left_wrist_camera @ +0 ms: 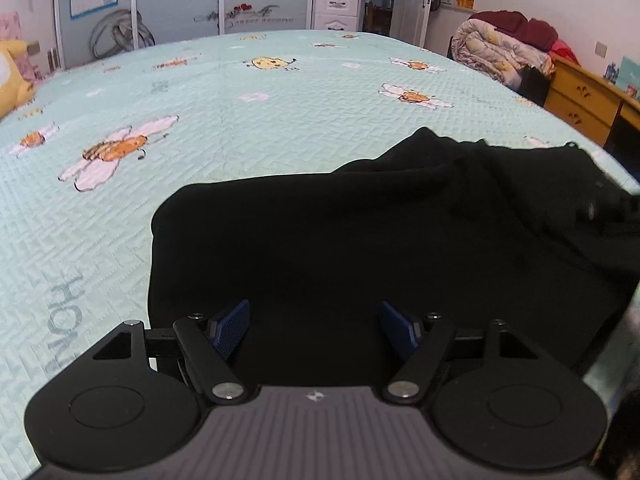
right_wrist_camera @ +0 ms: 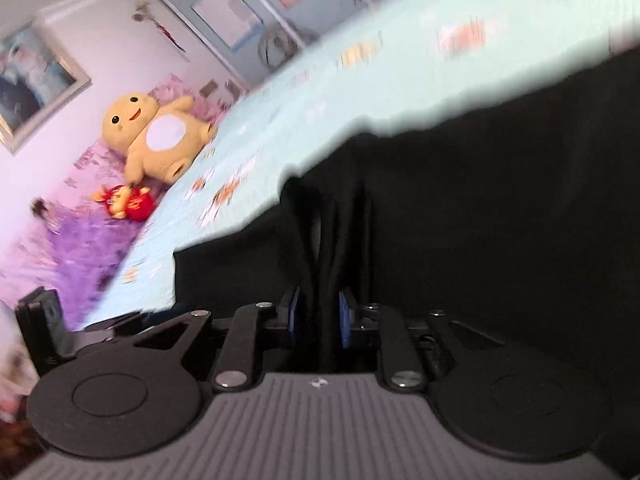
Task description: Fold clothes
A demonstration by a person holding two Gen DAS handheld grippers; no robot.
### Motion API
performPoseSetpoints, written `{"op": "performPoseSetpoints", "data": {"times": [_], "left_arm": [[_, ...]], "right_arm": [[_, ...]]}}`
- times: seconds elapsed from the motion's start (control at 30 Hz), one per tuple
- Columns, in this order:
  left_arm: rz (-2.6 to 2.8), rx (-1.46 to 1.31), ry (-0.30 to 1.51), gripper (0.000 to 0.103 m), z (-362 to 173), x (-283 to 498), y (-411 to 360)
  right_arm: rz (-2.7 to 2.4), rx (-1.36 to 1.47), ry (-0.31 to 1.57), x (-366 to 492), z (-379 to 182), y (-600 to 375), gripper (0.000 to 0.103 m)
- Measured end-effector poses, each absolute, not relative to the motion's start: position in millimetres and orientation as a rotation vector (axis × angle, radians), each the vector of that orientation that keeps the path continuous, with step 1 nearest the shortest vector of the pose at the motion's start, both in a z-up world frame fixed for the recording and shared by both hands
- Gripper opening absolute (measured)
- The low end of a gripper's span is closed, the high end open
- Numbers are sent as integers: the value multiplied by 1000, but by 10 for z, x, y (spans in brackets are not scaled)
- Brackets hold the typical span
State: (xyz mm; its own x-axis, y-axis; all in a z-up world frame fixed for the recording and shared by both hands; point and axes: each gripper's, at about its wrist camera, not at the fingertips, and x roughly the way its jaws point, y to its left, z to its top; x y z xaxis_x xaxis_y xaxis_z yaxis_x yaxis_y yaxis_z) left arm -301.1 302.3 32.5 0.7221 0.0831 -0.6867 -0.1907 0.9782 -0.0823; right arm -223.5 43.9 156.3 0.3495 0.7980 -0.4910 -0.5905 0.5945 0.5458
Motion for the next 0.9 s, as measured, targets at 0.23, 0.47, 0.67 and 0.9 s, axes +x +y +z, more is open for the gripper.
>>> {"op": "performPoseSetpoints", "data": {"times": [0.23,0.47,0.67,0.9], "left_arm": [[112,-402,568,65,761,-3095,3231],[231,-481,497,50,316,-2676,3560],[283,-597,483,25,-26,-2708,3713],[282,-590,468,25,-16,-2728,3704]], "right_arm": [[1033,412,682,-2172,2052,906,21],[852,487,816,-1814,1291,1319,1],[803,777,904,-1575,802,970,0],[822,828,910,-1540,700,953,0]]}}
